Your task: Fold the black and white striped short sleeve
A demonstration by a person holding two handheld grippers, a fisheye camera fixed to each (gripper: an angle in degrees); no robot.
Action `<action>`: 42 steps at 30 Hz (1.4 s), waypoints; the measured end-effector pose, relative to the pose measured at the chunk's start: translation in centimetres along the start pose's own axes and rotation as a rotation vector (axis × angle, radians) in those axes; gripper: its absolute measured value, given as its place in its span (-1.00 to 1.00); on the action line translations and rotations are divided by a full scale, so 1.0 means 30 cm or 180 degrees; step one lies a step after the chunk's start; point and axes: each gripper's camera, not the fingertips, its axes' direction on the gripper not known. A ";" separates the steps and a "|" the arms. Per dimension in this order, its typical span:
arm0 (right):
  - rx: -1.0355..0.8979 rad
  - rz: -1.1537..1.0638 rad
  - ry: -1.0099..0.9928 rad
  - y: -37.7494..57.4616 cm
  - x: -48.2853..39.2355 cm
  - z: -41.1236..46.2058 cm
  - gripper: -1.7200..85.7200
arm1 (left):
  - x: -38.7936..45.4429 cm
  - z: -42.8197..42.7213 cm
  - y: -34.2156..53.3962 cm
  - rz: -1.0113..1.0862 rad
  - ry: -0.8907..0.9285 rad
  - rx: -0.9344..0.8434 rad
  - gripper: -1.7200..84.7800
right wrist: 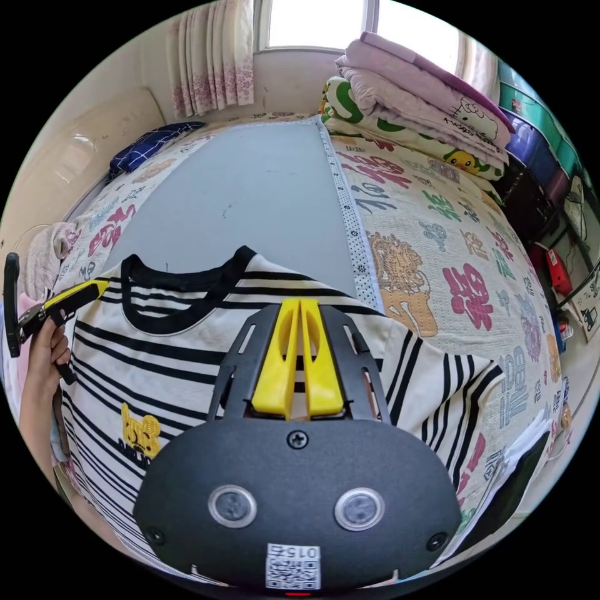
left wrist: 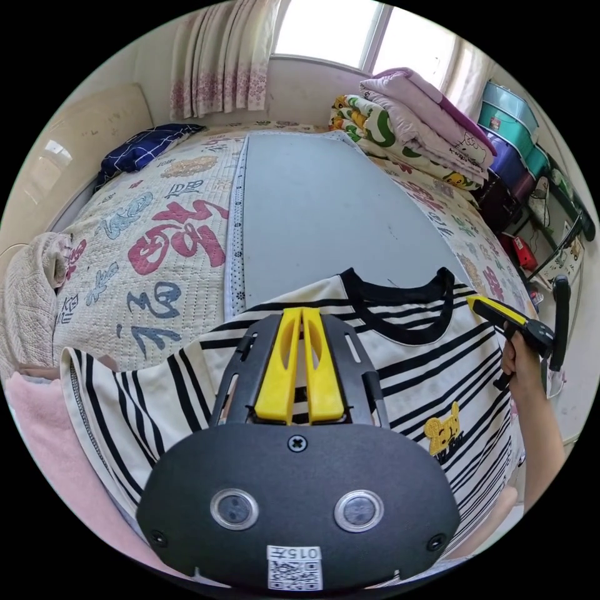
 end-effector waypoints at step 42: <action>0.0781 -0.0141 -0.1177 0.184 0.285 -1.453 -0.85 | -0.112 -0.691 0.752 0.0188 0.1217 0.0815 -0.90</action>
